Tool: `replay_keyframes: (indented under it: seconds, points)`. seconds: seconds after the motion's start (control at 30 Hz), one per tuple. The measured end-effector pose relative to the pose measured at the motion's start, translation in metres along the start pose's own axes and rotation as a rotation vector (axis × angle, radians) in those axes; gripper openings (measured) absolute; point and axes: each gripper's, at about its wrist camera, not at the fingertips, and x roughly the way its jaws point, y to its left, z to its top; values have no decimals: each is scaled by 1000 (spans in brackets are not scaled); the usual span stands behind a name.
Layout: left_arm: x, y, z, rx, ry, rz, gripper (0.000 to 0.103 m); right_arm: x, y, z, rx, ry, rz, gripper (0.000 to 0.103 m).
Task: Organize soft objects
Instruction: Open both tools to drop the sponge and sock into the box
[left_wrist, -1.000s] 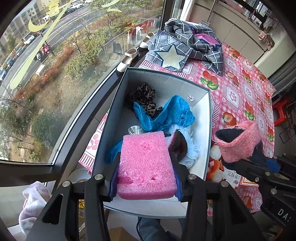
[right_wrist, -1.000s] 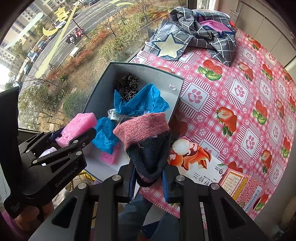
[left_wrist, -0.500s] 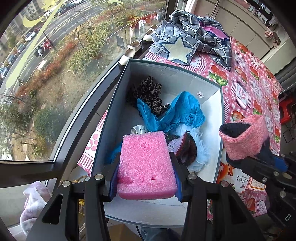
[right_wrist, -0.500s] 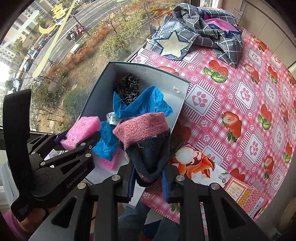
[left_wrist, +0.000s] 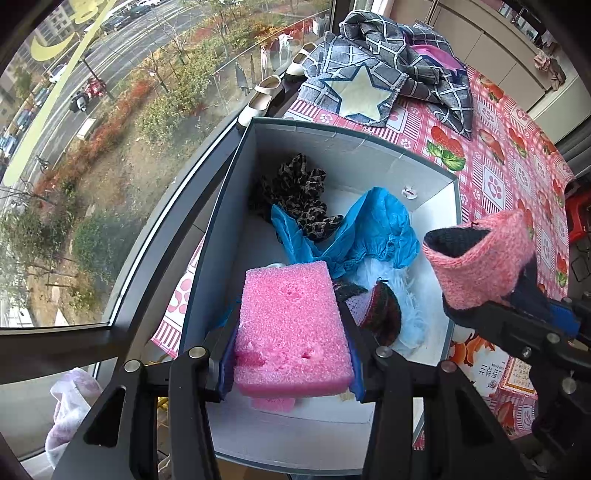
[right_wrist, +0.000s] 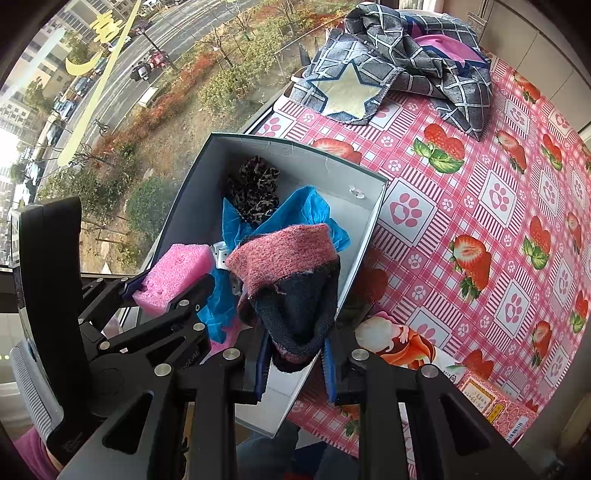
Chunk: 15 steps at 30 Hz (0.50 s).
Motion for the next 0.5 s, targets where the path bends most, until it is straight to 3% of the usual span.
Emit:
replay_keyframes:
  seconds: [0.43,0.5]
  points:
    - [10,2,6,-5,13,-33,51,18,-2,17,9,33,21,24]
    - [7,2,5,-2,2,-52,59,19,-2,17,7,39,33,28]
